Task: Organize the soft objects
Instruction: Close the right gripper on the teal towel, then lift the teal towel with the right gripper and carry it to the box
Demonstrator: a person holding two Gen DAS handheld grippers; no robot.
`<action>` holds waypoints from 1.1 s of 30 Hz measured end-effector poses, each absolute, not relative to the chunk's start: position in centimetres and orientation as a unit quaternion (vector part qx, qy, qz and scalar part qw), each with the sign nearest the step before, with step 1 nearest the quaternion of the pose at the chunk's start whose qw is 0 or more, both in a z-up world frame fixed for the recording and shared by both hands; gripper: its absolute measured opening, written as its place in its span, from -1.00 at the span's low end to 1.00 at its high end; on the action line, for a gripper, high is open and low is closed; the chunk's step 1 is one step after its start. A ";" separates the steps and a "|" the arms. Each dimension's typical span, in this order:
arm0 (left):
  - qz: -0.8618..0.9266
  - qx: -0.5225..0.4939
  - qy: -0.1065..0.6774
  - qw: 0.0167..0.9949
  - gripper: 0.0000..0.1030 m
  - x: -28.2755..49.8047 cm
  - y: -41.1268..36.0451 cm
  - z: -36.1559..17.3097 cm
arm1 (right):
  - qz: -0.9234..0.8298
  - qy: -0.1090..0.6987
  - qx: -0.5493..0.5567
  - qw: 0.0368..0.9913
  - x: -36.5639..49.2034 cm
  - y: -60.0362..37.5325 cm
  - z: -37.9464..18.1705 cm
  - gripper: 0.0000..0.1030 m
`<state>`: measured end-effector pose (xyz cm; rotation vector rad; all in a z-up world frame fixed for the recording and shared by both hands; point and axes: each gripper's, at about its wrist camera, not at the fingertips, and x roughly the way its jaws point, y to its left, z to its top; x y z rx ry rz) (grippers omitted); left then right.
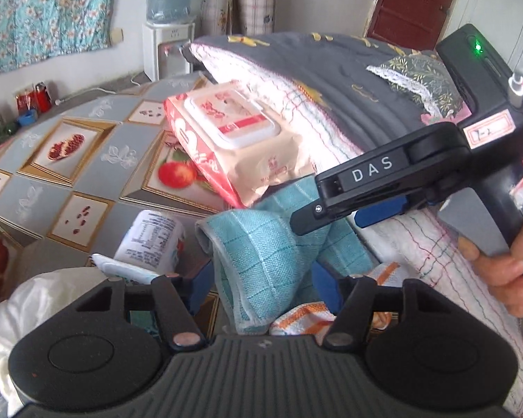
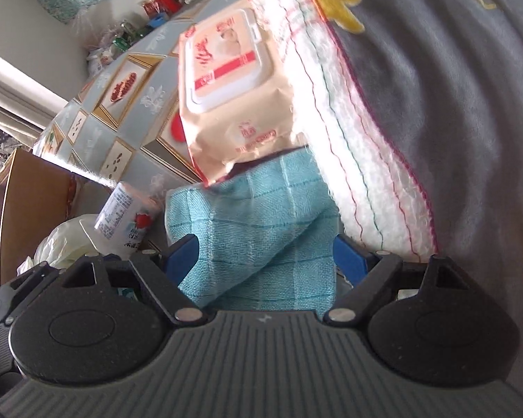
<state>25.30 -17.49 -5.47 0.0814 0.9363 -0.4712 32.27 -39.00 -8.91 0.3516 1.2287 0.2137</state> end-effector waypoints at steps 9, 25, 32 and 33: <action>-0.233 0.035 0.469 0.852 0.31 26.0 -18.0 -7.3 | 0.107 0.580 0.192 0.784 33.4 -38.2 -10.4 0.65; -0.231 0.062 0.496 0.835 0.16 28.5 -20.8 -9.6 | 0.147 0.569 0.285 0.757 34.3 -39.2 -12.9 -0.53; -0.230 0.061 0.485 0.841 -0.52 29.1 -20.8 -8.6 | 0.164 0.557 0.350 0.735 34.1 -40.1 -13.8 -0.65; -0.231 0.059 0.481 0.844 -0.53 29.0 -20.7 -8.2 | 0.167 0.552 0.356 0.735 34.0 -40.1 -13.5 -0.65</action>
